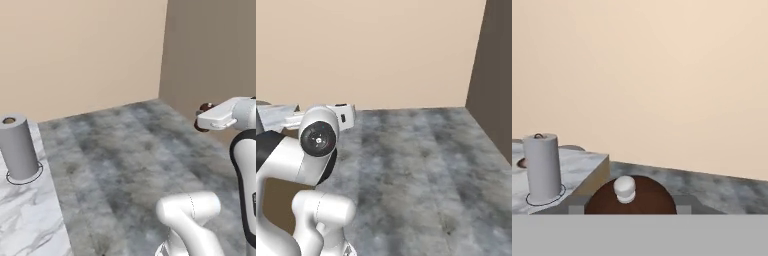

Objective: Retrieve the shaker from the cabinet and place it next the steak on a plate on the dining table.

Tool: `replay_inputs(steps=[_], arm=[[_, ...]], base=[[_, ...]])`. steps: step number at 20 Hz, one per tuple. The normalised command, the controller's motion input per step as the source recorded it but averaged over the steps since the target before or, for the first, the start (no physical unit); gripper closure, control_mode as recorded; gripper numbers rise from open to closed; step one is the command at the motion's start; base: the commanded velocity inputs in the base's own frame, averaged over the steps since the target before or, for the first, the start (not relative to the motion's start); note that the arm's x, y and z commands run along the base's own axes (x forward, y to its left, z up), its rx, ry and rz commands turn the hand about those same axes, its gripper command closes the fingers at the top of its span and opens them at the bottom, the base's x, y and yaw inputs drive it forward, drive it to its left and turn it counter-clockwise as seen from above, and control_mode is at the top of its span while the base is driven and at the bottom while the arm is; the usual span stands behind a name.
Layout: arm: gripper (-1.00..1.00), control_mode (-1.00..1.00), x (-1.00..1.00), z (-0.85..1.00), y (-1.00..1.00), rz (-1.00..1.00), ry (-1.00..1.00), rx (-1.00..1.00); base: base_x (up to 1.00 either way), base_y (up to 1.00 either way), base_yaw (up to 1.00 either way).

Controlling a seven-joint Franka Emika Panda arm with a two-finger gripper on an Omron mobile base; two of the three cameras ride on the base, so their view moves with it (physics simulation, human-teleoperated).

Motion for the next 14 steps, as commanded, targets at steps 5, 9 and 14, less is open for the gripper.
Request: replay_inputs(steps=[5, 9, 14], arm=[[1.00, 1.00, 0.00, 0.00, 0.00, 0.00, 0.00, 0.00], [1.00, 1.00, 0.00, 0.00, 0.00, 0.00, 0.00, 0.00], [1.00, 1.00, 0.00, 0.00, 0.00, 0.00, 0.00, 0.00]], base=[[1.00, 0.00, 0.52], [1.00, -0.02, 0.58], [1.00, -0.21, 0.58]])
